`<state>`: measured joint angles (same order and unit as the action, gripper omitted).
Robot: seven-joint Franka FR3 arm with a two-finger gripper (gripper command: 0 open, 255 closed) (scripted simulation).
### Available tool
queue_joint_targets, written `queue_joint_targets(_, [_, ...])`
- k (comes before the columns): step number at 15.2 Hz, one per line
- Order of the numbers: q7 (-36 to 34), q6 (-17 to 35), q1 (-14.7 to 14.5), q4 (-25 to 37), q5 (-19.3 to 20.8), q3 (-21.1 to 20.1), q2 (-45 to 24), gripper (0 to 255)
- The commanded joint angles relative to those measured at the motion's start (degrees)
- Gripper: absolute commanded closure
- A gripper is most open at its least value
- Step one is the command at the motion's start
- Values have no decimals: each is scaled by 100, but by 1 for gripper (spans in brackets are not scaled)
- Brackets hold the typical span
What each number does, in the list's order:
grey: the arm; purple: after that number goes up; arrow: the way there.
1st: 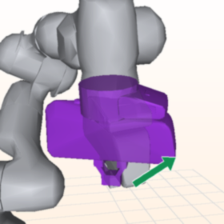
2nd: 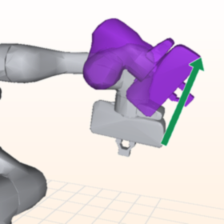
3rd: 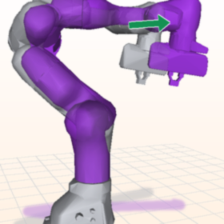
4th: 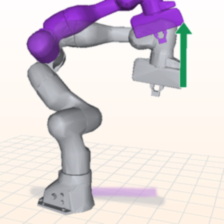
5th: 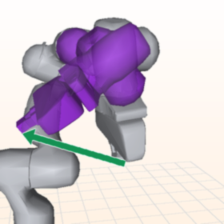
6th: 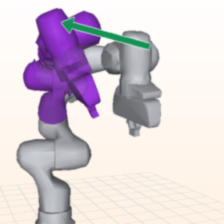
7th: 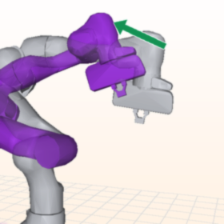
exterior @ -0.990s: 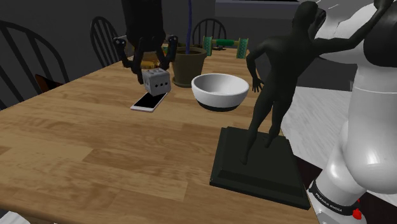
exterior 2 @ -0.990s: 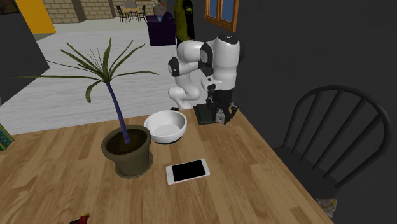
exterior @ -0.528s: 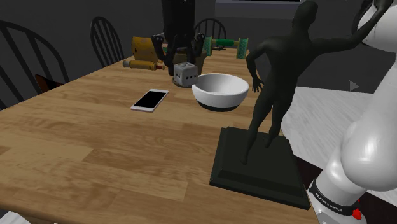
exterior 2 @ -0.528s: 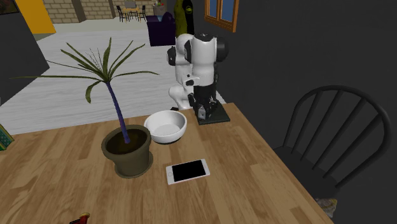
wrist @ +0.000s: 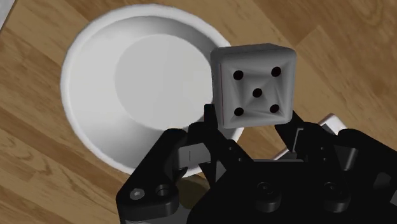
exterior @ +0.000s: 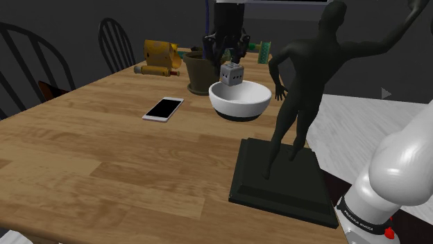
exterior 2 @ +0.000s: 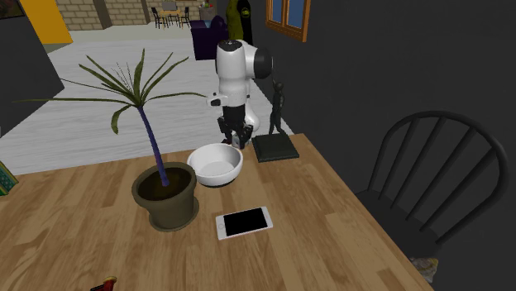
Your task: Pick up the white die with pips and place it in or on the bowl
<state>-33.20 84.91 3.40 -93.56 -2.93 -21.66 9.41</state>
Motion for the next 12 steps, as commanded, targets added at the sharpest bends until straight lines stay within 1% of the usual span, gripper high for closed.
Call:
queue_joint_targets(1, [344,16,121,-191,-31,207,178,255])
queue_joint_targets(6, [1109,44,378,-582,-29,702,531,255])
queue_joint_targets(7, [1341,50,455,-669,-8,856,606,255])
queue_joint_targets(12, [1362,445,444,-1188,-34,860,732,255])
